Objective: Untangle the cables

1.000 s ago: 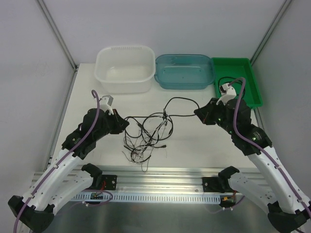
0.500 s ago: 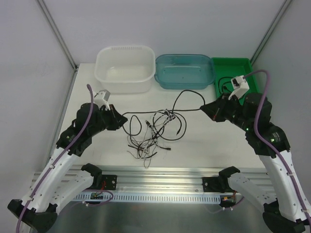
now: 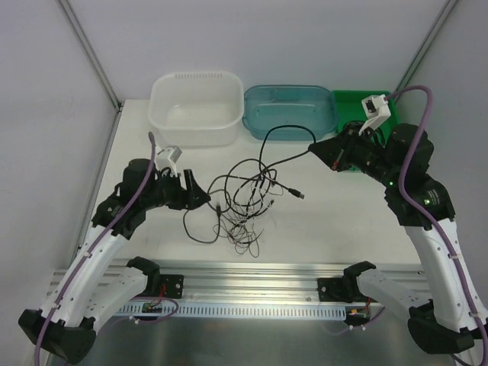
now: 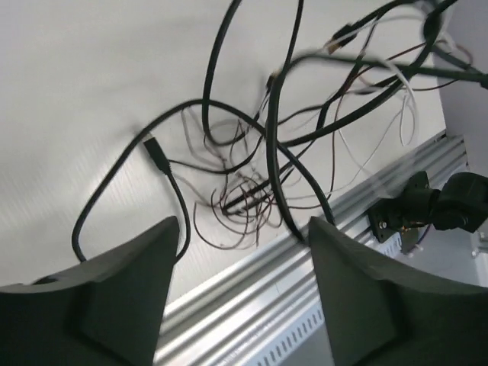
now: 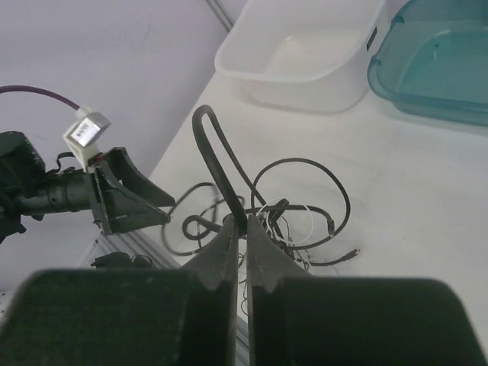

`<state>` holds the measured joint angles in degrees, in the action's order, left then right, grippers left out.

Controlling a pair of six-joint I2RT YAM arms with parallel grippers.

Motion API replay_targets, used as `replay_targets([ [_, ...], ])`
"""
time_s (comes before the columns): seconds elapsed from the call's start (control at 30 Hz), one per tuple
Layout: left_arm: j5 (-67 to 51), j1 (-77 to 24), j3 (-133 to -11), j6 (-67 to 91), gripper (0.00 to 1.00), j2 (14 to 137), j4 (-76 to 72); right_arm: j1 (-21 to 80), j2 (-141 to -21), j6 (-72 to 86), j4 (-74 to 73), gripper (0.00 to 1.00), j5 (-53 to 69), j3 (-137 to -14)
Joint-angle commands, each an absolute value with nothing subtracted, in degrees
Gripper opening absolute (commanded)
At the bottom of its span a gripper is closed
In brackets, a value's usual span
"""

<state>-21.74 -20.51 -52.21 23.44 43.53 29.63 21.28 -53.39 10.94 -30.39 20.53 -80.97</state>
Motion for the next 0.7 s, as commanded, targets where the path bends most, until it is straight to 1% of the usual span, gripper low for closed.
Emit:
replay_targets([
  [0.0,-20.2,-20.1,-46.1,25.7,0.73,44.6,31.6,23.6,-55.0,7.9,-31.5,0.01,19.5,-79.8],
  [0.03,-20.9,-20.2,-45.4,26.7,0.88,44.1,31.2,24.2,-55.8,6.9,-33.4,0.01,19.3,-79.4],
  [0.07,-21.4,-20.4,-45.1,27.1,0.92,43.8,30.8,24.7,-56.3,6.5,-34.1,0.01,19.6,-79.2],
  [0.13,-22.3,-21.5,-44.7,27.6,0.95,43.1,28.7,27.0,-57.0,6.2,-34.8,0.01,19.1,-78.2],
  [0.27,-23.6,-25.0,-46.6,28.4,0.95,42.7,26.1,32.2,-58.3,4.8,-34.3,0.01,13.9,-76.9],
  [0.33,-21.4,-27.0,-47.7,28.7,0.95,42.8,25.5,35.2,-59.2,2.9,-35.8,0.01,12.1,-79.2],
  [0.37,-20.1,-29.2,-47.9,28.8,0.95,43.1,25.1,36.9,-60.1,2.4,-36.8,0.01,9.1,-80.5],
  [0.43,-15.7,-31.6,-47.9,29.4,0.96,43.1,24.0,38.2,-60.6,0.4,-38.8,0.01,6.7,-84.5],
  [0.53,-12.5,-34.3,-46.4,29.5,0.96,43.3,20.1,39.5,-59.2,-3.2,-34.6,0.01,11.8,-85.3],
  [0.63,-10.1,-34.4,-46.1,28.7,0.94,45.8,16.6,39.6,-56.4,-4.4,-28.4,0.01,23.2,-82.6],
  [0.67,-9.5,-34.5,-46.7,28.0,0.94,46.5,16.0,39.6,-56.1,-4.5,-27.5,0.01,24.9,-82.3],
])
